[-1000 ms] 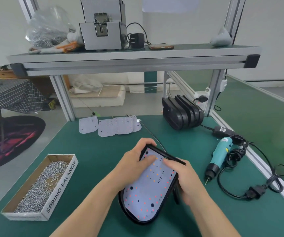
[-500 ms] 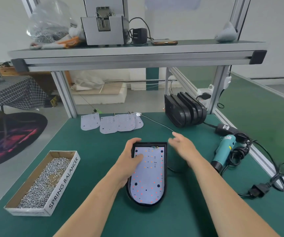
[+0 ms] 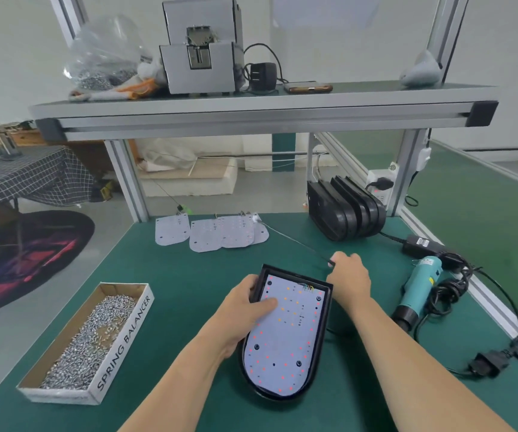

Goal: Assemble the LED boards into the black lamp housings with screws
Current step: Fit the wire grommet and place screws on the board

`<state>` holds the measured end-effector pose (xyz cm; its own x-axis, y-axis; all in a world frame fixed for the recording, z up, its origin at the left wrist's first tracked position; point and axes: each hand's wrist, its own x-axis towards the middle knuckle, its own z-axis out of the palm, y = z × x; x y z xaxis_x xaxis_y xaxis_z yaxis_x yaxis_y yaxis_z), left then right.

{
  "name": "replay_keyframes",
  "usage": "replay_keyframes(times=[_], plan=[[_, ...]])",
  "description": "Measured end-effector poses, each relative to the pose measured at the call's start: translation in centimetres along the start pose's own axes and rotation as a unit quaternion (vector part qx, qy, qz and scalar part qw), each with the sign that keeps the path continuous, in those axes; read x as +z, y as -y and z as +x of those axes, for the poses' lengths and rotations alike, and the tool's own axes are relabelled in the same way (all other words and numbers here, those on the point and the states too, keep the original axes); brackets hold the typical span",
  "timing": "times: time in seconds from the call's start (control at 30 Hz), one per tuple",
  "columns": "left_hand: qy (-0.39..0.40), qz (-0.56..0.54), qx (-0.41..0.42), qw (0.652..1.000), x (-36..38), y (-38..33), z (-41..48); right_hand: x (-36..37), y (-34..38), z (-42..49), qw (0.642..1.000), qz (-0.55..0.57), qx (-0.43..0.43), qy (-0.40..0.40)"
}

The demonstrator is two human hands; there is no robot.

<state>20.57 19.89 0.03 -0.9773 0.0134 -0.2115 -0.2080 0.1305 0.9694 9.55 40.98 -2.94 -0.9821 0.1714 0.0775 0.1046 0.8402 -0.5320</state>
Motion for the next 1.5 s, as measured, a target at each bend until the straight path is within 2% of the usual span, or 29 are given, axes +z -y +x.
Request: replay_keyframes(times=[0.07, 0.1, 0.2, 0.3, 0.37, 0.4, 0.47, 0.5, 0.53, 0.57, 0.67, 0.8, 0.9, 0.97, 1.07, 1.1, 1.17, 1.2, 1.27, 1.33, 1.43, 1.5], plan=[[0.001, -0.012, 0.000, 1.000, 0.2, 0.1, -0.1, 0.5, -0.5, -0.5, 0.996, 0.080, -0.036, -0.023], [0.001, -0.014, 0.000, 1.000, 0.3, 0.2, 0.0, 0.6, -0.6, -0.6, 0.993, 0.098, -0.068, -0.009], [0.001, -0.021, -0.004, 1.000, 0.8, 0.2, 0.2, 0.2, -0.4, -0.6, 0.979, 0.066, -0.168, 0.093], [-0.017, -0.018, -0.033, 0.999, 1.1, 0.1, 0.5, -0.6, 0.0, -0.6, 0.958, -0.001, -0.244, 0.153], [-0.047, -0.005, -0.062, 0.997, 1.3, 0.5, 0.8, -0.6, -0.2, -0.9, 0.961, 0.049, -0.214, 0.165], [-0.063, 0.001, -0.074, 0.995, 1.3, 0.7, 1.0, -0.8, -0.2, -1.2, 0.966, 0.140, -0.148, 0.158], [-0.087, 0.011, -0.086, 0.992, 1.5, 1.1, 1.4, -1.2, -0.4, -1.7, 0.944, 0.319, -0.030, 0.075], [-0.096, 0.019, -0.084, 0.992, 1.6, 1.3, 1.5, -1.3, -0.5, -2.1, 0.938, 0.347, -0.009, 0.023], [-0.107, 0.028, -0.080, 0.991, 1.8, 1.4, 1.7, -1.6, -0.3, -2.8, 0.945, 0.327, -0.008, -0.007], [-0.120, 0.040, -0.072, 0.989, 2.1, 1.5, 1.8, -1.6, -0.1, -3.7, 0.958, 0.285, -0.024, -0.003], [-0.175, 0.138, -0.046, 0.974, 2.8, 1.9, 1.8, -0.3, 0.4, -7.8, 0.984, 0.148, -0.075, 0.068], [-0.207, 0.199, -0.020, 0.958, 3.0, 2.3, 1.8, 0.4, 0.2, -9.3, 0.968, 0.239, -0.018, 0.072], [-0.190, 0.212, -0.008, 0.959, 2.7, 2.3, 1.1, 0.5, -0.1, -8.7, 0.966, 0.240, -0.020, 0.090], [-0.212, 0.232, 0.025, 0.949, 1.7, 1.7, 0.6, 0.5, -0.1, -8.7, 0.967, 0.236, -0.030, 0.090], [-0.312, 0.253, 0.089, 0.912, -3.2, -0.3, -0.5, 0.5, -0.4, -8.5, 0.964, 0.250, -0.038, 0.086], [-0.344, 0.280, 0.087, 0.892, -5.8, -0.8, -0.8, 0.6, -0.5, -8.5, 0.963, 0.251, -0.038, 0.086], [-0.389, 0.359, 0.024, 0.848, -11.5, -1.4, -1.4, 0.6, -0.6, -8.5, 0.963, 0.249, -0.032, 0.096], [-0.383, 0.416, -0.029, 0.824, -14.1, -1.3, -1.6, 0.5, -0.5, -8.6, 0.963, 0.249, -0.028, 0.096], [-0.323, 0.521, -0.138, 0.778, -17.6, -0.3, -1.9, 0.5, -0.4, -8.7, 0.966, 0.240, -0.029, 0.092], [-0.255, 0.580, -0.184, 0.751, -18.9, 1.2, -1.9, 0.4, -0.3, -8.7, 0.968, 0.231, -0.031, 0.089], [-0.231, 0.590, -0.152, 0.758, -19.3, 3.1, -1.7, 0.4, -0.2, -8.6, 0.969, 0.227, -0.027, 0.091], [-0.260, 0.543, -0.114, 0.791, -19.4, 3.9, -1.6, 0.3, -0.2, -8.7, 0.968, 0.229, -0.023, 0.097]])
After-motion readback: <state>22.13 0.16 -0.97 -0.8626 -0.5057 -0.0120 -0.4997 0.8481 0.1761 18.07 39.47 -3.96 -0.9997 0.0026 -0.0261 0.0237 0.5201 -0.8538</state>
